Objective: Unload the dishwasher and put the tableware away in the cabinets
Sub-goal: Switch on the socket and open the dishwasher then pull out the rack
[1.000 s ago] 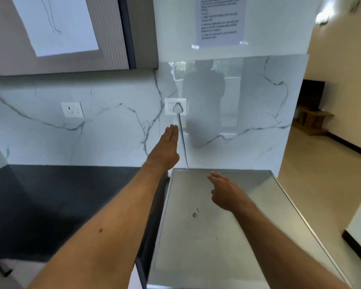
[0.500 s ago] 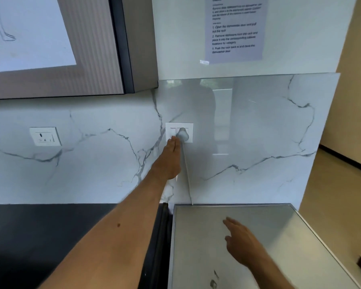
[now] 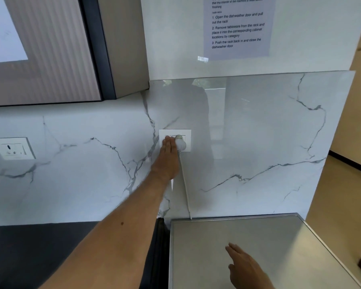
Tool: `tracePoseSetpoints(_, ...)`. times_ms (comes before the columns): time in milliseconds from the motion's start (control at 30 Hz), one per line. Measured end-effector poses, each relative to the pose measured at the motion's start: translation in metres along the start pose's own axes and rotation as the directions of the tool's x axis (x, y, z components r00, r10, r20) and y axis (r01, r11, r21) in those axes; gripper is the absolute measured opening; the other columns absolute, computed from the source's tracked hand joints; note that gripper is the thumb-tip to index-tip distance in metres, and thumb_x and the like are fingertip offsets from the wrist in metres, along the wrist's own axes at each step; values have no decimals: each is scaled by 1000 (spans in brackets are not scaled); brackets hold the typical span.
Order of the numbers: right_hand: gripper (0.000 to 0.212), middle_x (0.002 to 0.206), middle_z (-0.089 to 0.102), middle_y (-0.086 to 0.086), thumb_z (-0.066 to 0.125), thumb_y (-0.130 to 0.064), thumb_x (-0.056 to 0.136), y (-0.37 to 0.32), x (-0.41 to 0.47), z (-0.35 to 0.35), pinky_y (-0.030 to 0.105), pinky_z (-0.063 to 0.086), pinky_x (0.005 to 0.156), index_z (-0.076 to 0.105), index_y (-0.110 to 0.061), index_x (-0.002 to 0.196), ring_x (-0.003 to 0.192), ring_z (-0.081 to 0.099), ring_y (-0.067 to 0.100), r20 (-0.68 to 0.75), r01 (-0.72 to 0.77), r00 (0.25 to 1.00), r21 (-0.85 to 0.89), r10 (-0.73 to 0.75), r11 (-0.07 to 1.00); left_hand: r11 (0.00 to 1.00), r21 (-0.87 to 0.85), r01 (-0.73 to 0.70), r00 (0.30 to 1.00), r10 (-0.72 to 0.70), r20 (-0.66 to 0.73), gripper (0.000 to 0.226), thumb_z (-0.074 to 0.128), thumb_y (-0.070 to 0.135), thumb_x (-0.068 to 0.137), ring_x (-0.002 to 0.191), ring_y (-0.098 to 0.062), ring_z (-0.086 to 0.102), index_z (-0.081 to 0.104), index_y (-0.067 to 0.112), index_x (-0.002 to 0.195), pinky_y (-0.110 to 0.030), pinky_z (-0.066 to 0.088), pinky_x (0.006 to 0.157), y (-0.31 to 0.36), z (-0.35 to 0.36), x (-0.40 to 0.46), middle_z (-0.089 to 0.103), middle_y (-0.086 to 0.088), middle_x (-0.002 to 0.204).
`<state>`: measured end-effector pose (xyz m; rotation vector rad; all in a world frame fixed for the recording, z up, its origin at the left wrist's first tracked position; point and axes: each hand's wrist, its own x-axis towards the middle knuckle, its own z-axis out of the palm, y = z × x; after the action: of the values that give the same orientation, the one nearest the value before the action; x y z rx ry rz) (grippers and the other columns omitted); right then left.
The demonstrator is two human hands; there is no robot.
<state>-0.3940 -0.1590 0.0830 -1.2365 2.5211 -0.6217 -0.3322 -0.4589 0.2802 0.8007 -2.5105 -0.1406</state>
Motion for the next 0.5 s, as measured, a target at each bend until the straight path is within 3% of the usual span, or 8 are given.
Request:
tracePoseSetpoints(333,58,163,21,-6,42,-14,98,2,-9,3,20,16,117,30,-19,154,149,17,7,-11,81,997,-60,-82,995,997,-73,-10,998,5,-69,79,43,-8,93,150,-32,-11,-10,-5,152,-37,0,123,10,3,-26,-13,-20,161)
tracePoseSetpoints(500,57,162,23,-5,41,-13,98,5,-36,-4,20,16,117,30,-19,154,148,21,8,-16,117,993,-66,-118,991,967,-241,86,996,-82,28,81,35,-9,92,149,-19,-18,-17,7,152,-30,-6,120,44,16,-102,-24,-7,160)
